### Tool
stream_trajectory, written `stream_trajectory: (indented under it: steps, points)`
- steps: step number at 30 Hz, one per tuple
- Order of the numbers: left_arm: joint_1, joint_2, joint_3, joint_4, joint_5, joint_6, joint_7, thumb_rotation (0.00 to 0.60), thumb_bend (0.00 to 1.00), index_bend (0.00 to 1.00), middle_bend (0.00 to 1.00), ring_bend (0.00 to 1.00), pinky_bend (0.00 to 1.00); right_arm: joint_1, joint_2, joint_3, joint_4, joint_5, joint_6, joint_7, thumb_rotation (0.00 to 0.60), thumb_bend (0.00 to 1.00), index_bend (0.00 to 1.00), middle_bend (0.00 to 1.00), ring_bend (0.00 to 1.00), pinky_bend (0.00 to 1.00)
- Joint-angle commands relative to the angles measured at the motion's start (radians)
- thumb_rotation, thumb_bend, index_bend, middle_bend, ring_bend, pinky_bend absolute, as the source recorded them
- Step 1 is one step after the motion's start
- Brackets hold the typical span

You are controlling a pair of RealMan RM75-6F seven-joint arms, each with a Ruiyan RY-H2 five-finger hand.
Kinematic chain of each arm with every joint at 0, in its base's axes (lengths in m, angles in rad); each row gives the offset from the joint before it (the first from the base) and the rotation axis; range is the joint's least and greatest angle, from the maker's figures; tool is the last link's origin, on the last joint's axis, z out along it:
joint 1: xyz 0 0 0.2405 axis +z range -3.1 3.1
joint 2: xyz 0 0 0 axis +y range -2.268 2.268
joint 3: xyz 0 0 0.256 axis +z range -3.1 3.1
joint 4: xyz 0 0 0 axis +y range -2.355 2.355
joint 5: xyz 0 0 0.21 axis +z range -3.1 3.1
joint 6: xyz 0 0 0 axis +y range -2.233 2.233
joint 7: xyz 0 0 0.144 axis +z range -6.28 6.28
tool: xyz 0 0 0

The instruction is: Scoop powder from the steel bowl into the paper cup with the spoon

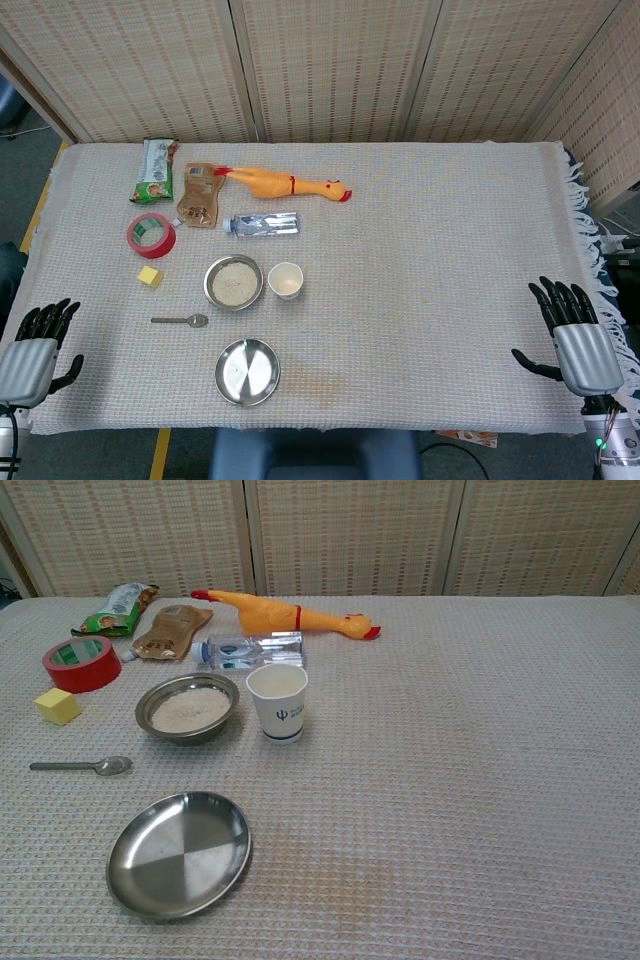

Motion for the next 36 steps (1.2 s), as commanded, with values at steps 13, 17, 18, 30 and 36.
stream_trajectory:
  steps: [13, 17, 18, 30, 36]
  points:
    - [-0.084, -0.147, 0.006, 0.098, 0.037, -0.104, 0.065, 0.600, 0.41, 0.12, 0.67, 0.63, 0.76, -0.013, 0.006, -0.009, -0.001, -0.049, 0.044, 0.028, 0.450, 0.11, 0.00, 0.00, 0.00, 0.00]
    - [-0.116, -0.229, -0.009, 0.160, 0.018, -0.136, 0.114, 0.600, 0.41, 0.26, 0.90, 0.84, 0.93, -0.013, 0.010, -0.011, -0.003, -0.054, 0.044, 0.036, 0.450, 0.11, 0.00, 0.00, 0.00, 0.00]
    - [-0.125, -0.251, -0.014, 0.177, 0.012, -0.143, 0.135, 0.600, 0.42, 0.27, 0.92, 0.87, 0.95, -0.013, 0.010, -0.011, -0.003, -0.053, 0.043, 0.039, 0.450, 0.11, 0.00, 0.00, 0.00, 0.00]
    - [-0.172, -0.415, -0.058, 0.320, -0.073, -0.188, 0.179, 0.600, 0.42, 0.40, 1.00, 1.00, 1.00, -0.003, 0.021, -0.010, -0.005, -0.035, 0.010, 0.057, 0.451, 0.11, 0.00, 0.00, 0.00, 0.00]
    - [-0.187, -0.489, -0.062, 0.419, -0.069, -0.180, 0.154, 0.600, 0.41, 0.39, 1.00, 1.00, 1.00, -0.002, 0.021, -0.010, -0.006, -0.029, 0.002, 0.057, 0.451, 0.11, 0.00, 0.00, 0.00, 0.00]
